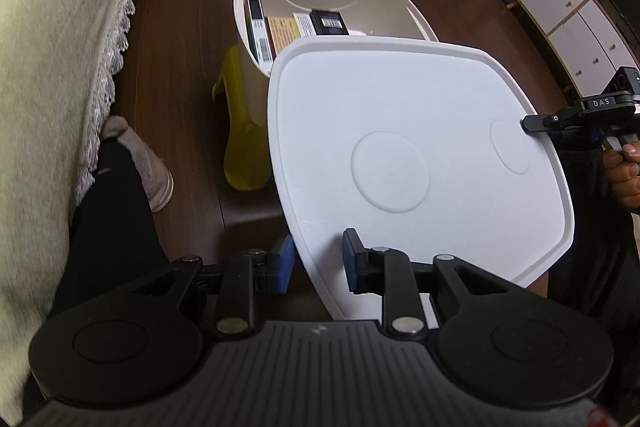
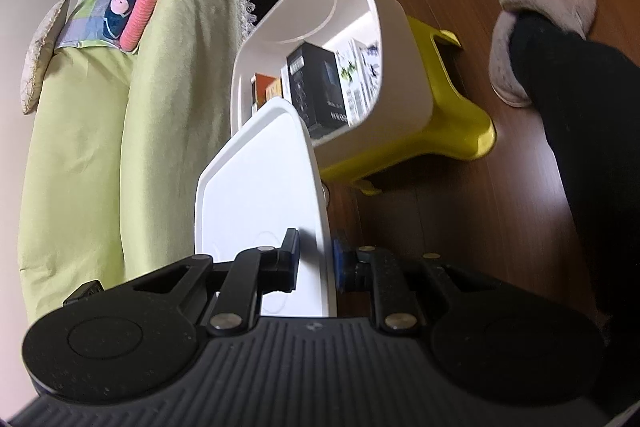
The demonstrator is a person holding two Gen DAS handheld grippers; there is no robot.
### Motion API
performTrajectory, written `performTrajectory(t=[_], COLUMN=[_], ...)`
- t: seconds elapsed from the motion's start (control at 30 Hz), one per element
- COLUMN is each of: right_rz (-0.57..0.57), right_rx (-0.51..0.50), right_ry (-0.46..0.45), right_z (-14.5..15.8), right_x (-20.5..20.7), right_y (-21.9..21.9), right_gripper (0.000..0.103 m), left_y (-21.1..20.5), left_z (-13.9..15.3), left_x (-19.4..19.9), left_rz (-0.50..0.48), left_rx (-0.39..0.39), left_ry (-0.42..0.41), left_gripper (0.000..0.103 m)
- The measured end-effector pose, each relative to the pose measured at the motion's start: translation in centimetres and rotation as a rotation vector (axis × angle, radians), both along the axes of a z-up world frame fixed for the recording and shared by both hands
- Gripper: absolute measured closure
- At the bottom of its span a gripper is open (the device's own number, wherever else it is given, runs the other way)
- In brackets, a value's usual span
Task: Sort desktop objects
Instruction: 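Carry the white lid with both grippers over the white bin, then lower the white lid onto the bin rim with both grippers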
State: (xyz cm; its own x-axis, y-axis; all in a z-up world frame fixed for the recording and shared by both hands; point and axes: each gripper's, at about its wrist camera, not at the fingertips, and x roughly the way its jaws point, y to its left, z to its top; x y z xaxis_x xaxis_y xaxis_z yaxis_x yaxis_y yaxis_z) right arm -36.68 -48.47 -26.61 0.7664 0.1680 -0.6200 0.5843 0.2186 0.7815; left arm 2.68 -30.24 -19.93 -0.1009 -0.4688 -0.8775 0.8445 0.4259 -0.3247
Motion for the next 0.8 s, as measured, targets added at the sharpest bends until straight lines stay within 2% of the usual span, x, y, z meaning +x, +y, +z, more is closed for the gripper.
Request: performTrajectory(t=[0.43,0.8], right_rz=[-0.030,-0.054], right_rx=[-0.050,-0.074], right_ry=[-0.027,-0.023], right_z=[0.6,0.4], right_x=[3.9,5.6], right_y=[-4.8,-8.7], right_gripper=[0.087,0.087], left_y=[-4.7,-9.0], left_z=[0.4,0.1], left_x=[4.7,7.1], left_rz=[-0.009,-0.012], left_rx=[-0.037,-0.046], left_ry=[-0.047,-0.067], left_gripper=[0.073,0.073])
